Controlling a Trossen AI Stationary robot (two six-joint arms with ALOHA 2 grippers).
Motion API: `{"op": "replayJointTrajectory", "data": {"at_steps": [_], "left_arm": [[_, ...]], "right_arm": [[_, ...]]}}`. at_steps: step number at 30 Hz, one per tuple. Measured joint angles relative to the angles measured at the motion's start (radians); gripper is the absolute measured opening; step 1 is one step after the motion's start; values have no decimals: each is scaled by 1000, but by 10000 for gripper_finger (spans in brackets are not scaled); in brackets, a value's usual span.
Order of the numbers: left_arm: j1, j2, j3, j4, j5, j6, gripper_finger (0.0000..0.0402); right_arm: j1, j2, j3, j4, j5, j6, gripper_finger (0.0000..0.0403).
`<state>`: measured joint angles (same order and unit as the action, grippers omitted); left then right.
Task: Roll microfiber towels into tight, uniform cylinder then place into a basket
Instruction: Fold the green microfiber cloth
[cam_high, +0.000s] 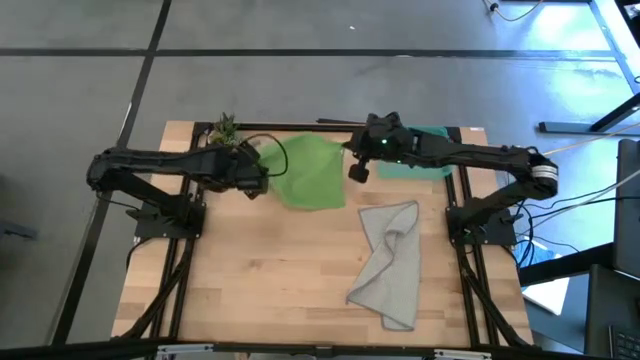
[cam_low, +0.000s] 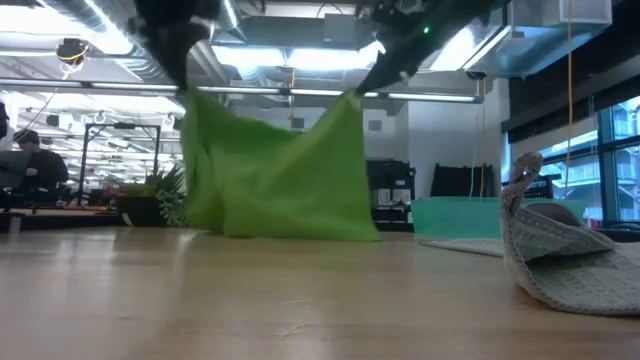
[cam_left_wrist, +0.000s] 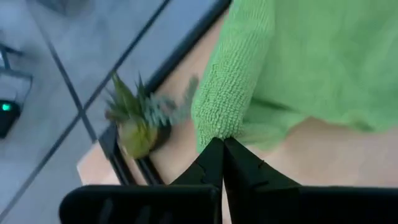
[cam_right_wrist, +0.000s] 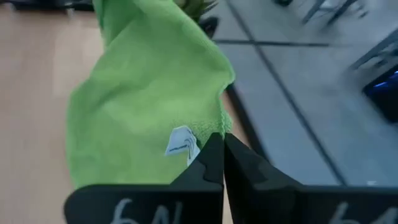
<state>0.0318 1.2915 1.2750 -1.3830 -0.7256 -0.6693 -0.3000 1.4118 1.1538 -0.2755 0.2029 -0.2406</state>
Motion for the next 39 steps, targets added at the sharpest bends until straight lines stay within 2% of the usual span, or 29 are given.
{"op": "replayJointTrajectory", "data": {"at_steps": [4, 7, 10, 13, 17, 21, 26, 33, 39], "left_arm": [[37, 0, 97, -1, -62, 89, 0], [65, -1, 152, 0, -150, 146, 0], [88, -1, 175, 11, -254, 199, 0], [124, -1, 172, 41, -278, 255, 0], [171, -1, 149, 84, -278, 325, 0], [213, -1, 122, 202, -279, 430, 0], [227, -1, 109, 321, -226, 526, 0], [142, -2, 19, 254, -144, 439, 0], [19, -2, -120, 233, -13, 294, 0]], "right_arm": [[-1, -50, 0, 2, 46, -8, 1], [-1, -84, 0, 2, 51, -25, 0], [-2, -107, 14, -15, 66, -30, 0], [-12, -115, 39, -15, 91, -33, 0], [-40, -103, 56, -10, 91, -35, 0], [-75, -68, 55, -1, 86, -57, 0], [-91, -32, 55, 24, 89, -84, 0], [-7, -33, 50, -95, 91, -73, 0], [97, -33, 46, -277, 91, 29, 0]]}}
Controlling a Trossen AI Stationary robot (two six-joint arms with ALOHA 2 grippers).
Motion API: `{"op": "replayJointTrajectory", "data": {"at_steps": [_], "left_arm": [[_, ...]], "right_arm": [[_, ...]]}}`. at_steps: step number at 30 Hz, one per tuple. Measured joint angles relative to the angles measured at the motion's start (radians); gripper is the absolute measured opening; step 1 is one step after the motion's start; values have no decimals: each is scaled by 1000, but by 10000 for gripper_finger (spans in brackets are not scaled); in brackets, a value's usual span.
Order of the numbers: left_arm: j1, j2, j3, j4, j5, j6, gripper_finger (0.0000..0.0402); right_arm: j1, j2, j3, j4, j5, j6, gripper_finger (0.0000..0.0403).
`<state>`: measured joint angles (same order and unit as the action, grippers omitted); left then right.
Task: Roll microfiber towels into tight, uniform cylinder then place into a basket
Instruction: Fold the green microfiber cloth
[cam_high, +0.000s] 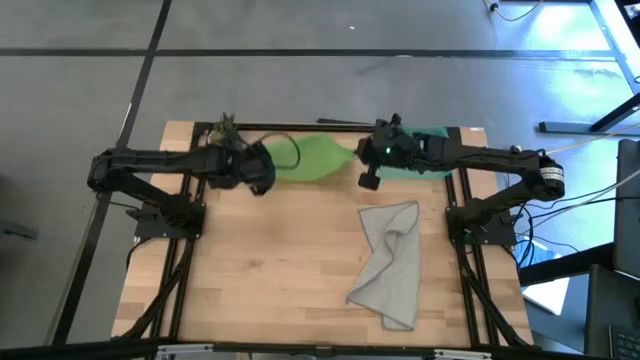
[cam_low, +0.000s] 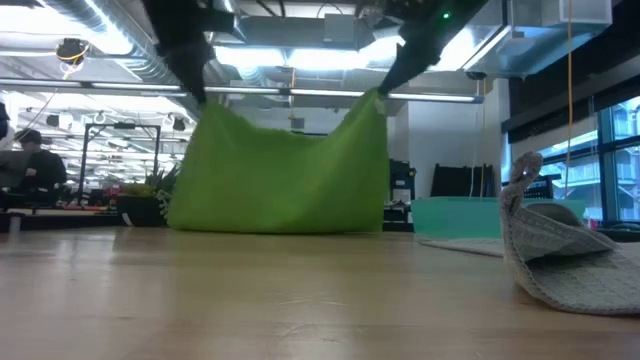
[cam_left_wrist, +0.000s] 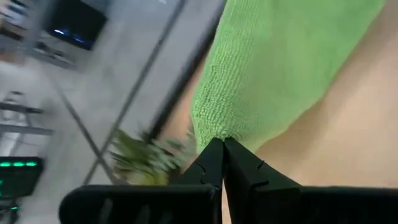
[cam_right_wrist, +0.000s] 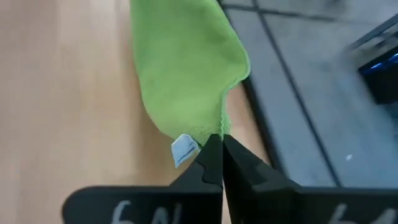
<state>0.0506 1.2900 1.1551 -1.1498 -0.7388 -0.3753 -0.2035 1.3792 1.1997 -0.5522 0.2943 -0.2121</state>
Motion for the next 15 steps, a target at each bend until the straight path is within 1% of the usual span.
{"op": "replayJointTrajectory", "data": {"at_steps": [5, 11, 15], "left_arm": [[-118, 0, -93, -10, 71, -126, 0], [-234, 0, -173, 25, 177, -242, 0], [-297, 0, -241, 122, 259, -254, 0]], "right_arm": [[68, 0, -91, 8, -7, 94, 0], [150, 0, -233, 92, -11, 188, 0], [201, 0, -319, 185, -89, 242, 0]]}}
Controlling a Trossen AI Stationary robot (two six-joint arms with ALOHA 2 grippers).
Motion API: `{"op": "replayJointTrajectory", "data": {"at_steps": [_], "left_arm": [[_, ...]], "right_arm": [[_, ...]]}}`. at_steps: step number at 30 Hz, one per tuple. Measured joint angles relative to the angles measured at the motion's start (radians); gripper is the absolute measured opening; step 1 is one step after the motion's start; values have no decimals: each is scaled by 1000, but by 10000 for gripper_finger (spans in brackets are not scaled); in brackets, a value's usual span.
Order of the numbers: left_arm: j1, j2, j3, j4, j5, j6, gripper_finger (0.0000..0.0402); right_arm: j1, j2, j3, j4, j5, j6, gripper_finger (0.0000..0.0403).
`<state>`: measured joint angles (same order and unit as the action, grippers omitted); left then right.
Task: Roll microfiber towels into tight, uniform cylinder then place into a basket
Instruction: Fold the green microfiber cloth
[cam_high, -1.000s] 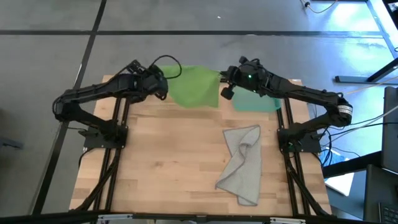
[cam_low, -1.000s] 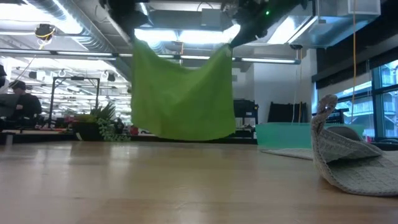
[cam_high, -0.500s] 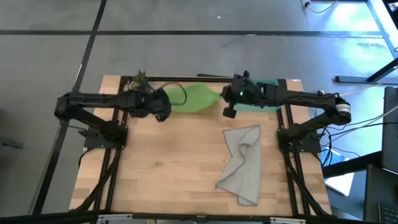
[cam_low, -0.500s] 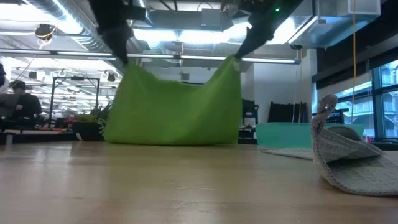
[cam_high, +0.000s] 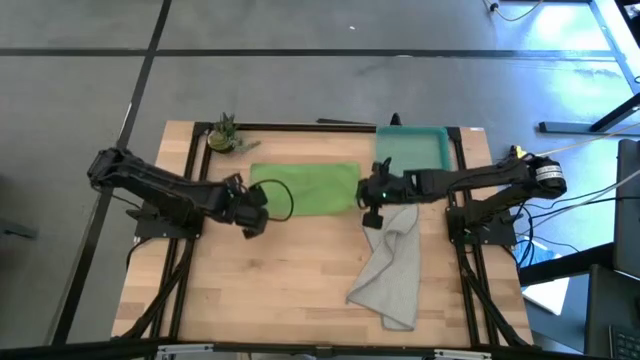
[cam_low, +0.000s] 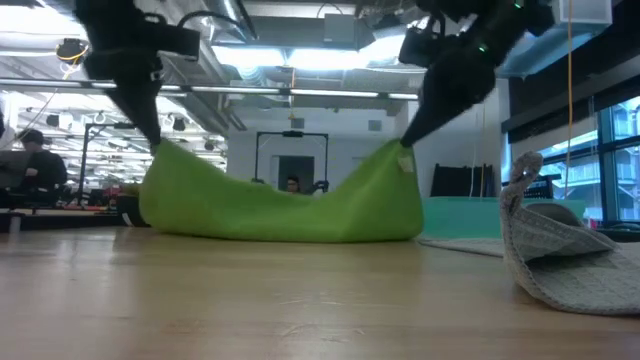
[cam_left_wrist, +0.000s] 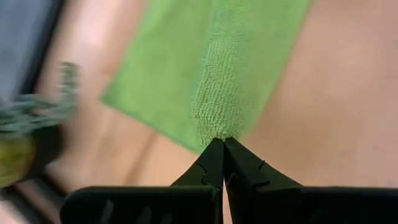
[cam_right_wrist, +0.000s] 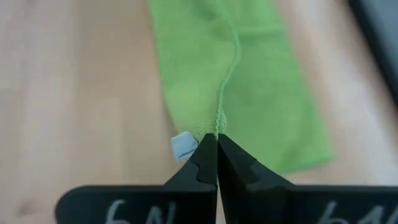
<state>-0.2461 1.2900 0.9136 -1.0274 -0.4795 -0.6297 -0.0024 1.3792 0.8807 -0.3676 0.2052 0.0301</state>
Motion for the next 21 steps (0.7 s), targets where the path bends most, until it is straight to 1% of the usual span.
{"op": "replayJointTrajectory", "data": {"at_steps": [4, 8, 15, 21], "left_arm": [[-47, 0, -80, 148, 63, 2, 0], [-86, 0, -136, 215, 129, -23, 0], [-150, 0, -210, 231, 261, -77, 0], [-174, 0, -253, 267, 269, -77, 1]], "right_arm": [[40, 0, -81, 104, -59, 31, 0], [70, 0, -139, 141, -99, 49, 0], [108, 0, -194, 147, -167, 53, 0], [112, 0, -197, 152, -174, 5, 7]]}}
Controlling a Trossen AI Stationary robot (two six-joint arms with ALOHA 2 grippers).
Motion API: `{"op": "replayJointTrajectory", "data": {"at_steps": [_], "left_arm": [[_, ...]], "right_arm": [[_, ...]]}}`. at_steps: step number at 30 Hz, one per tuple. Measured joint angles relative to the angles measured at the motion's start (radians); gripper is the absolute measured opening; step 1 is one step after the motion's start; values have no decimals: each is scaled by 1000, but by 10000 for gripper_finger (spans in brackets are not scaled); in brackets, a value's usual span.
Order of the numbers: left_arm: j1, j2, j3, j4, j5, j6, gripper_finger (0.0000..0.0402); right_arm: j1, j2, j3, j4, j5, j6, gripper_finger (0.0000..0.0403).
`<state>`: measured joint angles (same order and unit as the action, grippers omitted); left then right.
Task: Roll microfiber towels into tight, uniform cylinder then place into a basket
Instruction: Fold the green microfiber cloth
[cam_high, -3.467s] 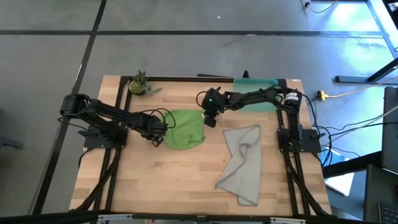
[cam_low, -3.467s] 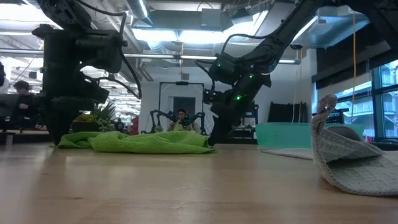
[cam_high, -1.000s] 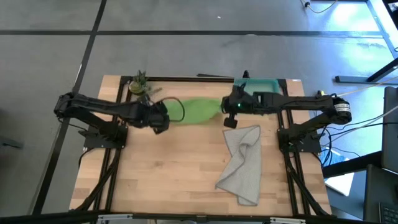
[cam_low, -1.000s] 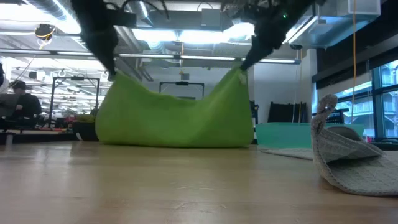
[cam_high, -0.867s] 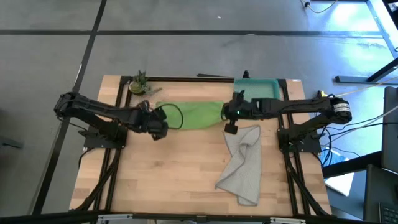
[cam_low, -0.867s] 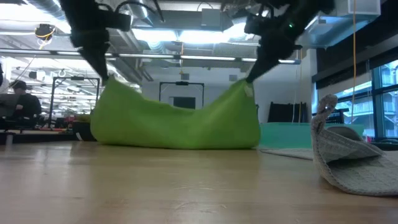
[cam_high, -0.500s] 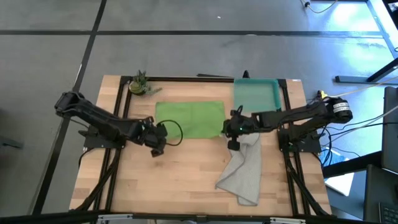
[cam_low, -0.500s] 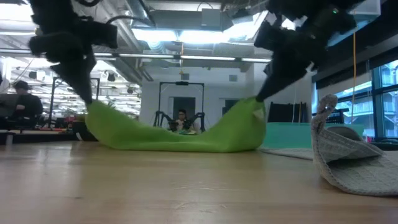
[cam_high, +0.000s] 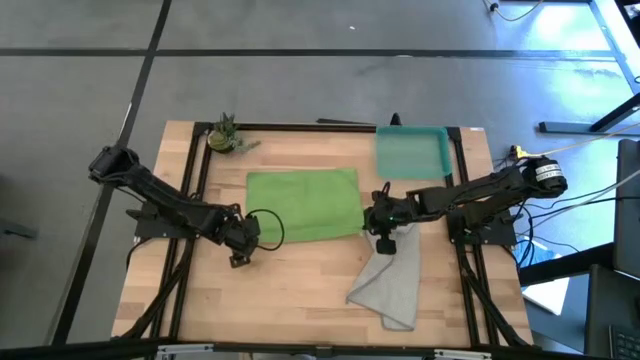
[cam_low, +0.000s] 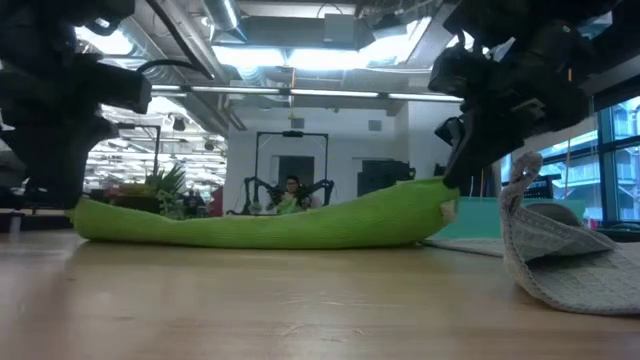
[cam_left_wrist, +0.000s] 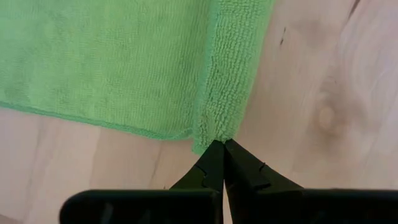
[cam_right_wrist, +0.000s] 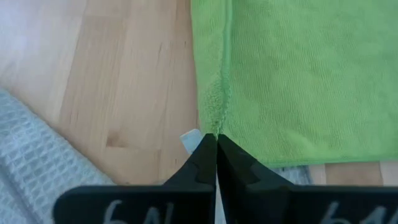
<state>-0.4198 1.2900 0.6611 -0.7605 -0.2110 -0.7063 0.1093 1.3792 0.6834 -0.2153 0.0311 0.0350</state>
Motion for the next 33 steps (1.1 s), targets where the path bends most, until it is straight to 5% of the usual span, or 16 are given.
{"op": "replayJointTrajectory", "data": {"at_steps": [13, 21, 30, 33], "left_arm": [[-1, 0, -6, 78, -3, -74, 57], [-37, 0, -6, 130, 107, -77, 87], [-41, -70, 17, 93, 109, -68, 87], [-37, -116, 49, 29, 22, -48, 85]], "right_arm": [[0, 0, 0, 17, 0, -13, 103], [0, 0, 0, 49, -52, -14, 174], [-1, 13, 1, 177, -83, -18, 188], [-1, 53, 1, 208, -107, -18, 188]]}}
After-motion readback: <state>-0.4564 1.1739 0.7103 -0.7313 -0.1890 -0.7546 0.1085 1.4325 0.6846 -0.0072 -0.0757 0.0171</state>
